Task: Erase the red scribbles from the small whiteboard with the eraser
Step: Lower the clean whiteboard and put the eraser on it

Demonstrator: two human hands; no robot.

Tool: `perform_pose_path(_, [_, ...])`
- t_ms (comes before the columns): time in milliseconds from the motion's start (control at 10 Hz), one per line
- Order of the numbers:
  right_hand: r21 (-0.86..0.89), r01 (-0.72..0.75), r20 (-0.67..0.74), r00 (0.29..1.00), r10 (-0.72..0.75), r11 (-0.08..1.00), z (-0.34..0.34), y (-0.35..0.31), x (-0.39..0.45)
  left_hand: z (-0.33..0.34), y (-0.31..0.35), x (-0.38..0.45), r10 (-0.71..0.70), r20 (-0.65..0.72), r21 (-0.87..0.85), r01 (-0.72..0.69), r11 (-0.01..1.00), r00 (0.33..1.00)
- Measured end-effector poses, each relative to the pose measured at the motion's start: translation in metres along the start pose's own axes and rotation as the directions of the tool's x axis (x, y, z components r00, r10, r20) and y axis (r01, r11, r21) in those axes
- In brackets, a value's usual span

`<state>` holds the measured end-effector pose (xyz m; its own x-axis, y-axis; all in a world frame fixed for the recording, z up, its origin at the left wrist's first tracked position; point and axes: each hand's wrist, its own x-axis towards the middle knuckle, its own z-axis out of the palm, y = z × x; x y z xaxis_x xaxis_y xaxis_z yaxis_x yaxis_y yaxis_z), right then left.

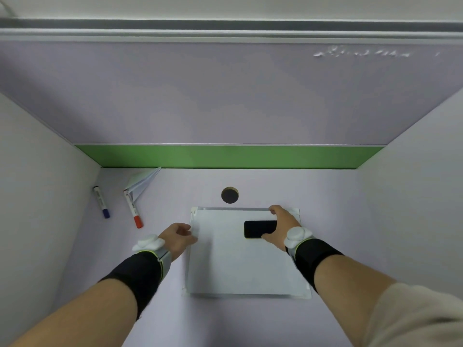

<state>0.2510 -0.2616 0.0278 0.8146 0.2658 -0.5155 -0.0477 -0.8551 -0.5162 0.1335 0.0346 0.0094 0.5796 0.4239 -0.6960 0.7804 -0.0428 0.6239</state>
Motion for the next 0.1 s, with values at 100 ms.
perform_pose_path(100, [0.021,0.008,-0.007,1.0,-0.008,1.0,-0.0156,-0.0116,-0.0019,0.0018,0.0153,-0.0048,0.032,0.008,0.036,-0.033,0.999,0.999])
